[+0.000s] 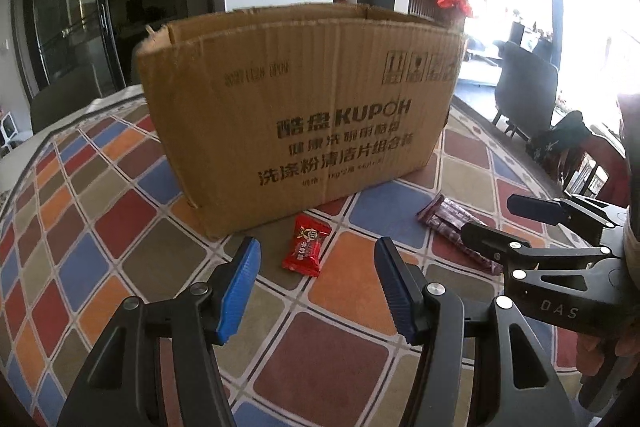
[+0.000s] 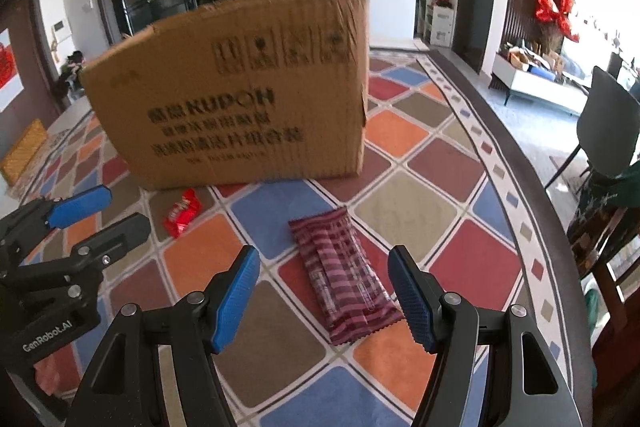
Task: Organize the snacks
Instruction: 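Move both tools back toward the striped maroon bar and small red candy, then grasp the striped maroon bar with the right tool while the left tool grasps the red candy, then lift the maroon bar and red candy and carry them over the box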
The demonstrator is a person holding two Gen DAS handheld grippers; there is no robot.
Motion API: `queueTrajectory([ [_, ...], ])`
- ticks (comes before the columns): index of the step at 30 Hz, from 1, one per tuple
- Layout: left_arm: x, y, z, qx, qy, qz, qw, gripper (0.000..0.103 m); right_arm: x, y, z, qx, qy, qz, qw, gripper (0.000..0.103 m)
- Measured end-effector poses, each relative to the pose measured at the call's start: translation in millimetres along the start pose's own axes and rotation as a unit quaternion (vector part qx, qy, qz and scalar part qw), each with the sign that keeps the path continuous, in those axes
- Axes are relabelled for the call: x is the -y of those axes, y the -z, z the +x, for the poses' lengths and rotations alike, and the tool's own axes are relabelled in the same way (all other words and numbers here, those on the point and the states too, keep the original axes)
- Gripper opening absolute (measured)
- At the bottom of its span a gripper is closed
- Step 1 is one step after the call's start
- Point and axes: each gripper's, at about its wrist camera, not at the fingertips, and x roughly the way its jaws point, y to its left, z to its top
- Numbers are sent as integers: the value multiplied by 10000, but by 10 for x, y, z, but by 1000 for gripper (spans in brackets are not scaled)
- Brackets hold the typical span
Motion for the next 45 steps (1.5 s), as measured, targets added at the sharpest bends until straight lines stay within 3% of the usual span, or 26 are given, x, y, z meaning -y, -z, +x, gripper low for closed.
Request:
queueTrajectory([
  [14,-53,-44,431,-416,72,-108,9991,58,52,3,267,-303,221,-203,9991,67],
  [24,-59,-63,588,-555,91,-144,9983,50,112,32,422,-542,262,-11,9982,67],
  [26,-54,-72,625,-611,81,-130,9980,48,102,36,428,-551,257,-22,9981,65],
  [29,-66,-85,674,-702,118,-193,9973,40,82,31,415,-519,245,-39,9983,50],
  [35,-119,-88,691,-703,54,-206,9973,21,44,4,408,-538,175,18,9984,43],
  [45,-166,-66,502,-623,237,-278,9974,19,-50,31,300,-513,-67,165,9985,41],
])
